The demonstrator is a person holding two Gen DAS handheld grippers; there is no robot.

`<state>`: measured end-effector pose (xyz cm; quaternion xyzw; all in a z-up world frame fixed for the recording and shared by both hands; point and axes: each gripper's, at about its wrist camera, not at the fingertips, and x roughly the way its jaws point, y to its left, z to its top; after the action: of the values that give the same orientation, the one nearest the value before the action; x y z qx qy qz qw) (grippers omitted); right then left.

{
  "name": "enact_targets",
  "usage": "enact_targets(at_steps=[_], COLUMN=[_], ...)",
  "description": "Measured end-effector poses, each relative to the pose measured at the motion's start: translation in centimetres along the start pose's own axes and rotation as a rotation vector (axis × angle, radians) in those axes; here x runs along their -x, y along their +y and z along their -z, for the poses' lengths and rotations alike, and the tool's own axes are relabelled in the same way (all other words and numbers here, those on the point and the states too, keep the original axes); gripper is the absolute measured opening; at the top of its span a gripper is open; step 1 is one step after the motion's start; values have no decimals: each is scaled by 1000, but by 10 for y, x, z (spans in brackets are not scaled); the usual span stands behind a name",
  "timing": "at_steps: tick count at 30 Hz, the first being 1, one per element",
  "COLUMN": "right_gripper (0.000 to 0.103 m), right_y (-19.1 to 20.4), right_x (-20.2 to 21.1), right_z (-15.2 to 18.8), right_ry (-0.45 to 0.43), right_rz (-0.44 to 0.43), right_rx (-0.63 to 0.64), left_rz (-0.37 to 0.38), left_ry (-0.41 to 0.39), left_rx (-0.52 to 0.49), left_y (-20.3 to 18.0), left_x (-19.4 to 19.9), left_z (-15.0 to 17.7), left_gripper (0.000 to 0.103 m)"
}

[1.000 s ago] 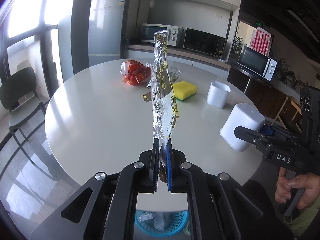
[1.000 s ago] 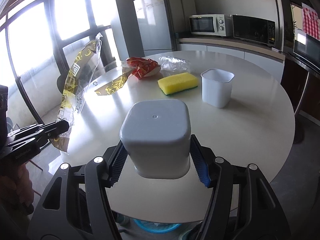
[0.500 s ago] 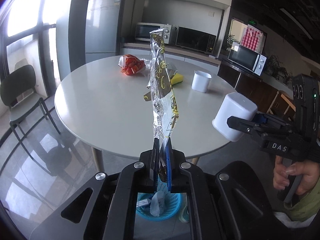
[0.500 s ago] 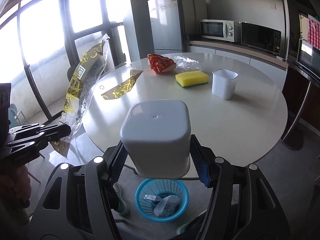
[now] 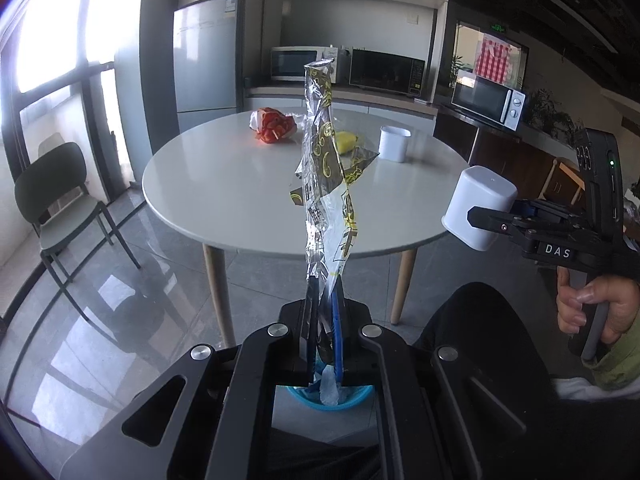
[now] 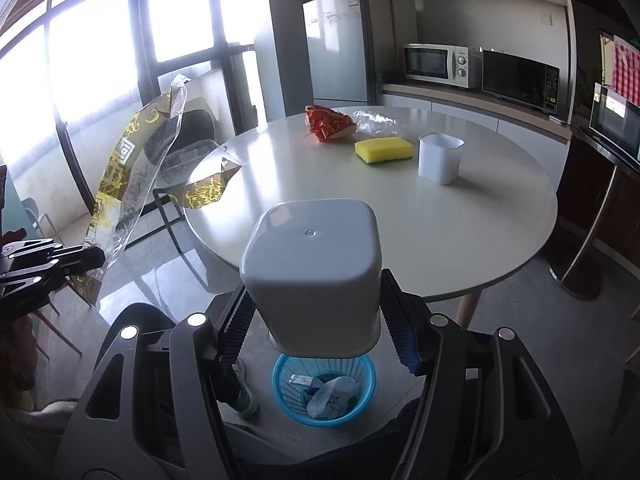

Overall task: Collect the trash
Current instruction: 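Carry the foil wrapper and white cup down over the wastebasket with both tools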

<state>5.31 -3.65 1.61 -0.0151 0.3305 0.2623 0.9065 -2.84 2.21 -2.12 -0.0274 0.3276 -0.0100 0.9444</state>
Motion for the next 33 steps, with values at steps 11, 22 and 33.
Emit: enact_targets(at_steps=[11,22,33], right_gripper=[57,57,57], right_y=[-1,-6,-12], right_x=[-23,-78,-127], right_z=[49,91,122], right_ry=[129,285,404], right_rz=[-13,-12,-15], right_rx=[-14,-26,-52], left_rz=[58,86,72], left_ry=[183,354,427], left_rx=[77,128,148], left_y=[7,16,17], left_x=[-37,-99,-148], left_z=[52,95,102], left_gripper=[5,5,5])
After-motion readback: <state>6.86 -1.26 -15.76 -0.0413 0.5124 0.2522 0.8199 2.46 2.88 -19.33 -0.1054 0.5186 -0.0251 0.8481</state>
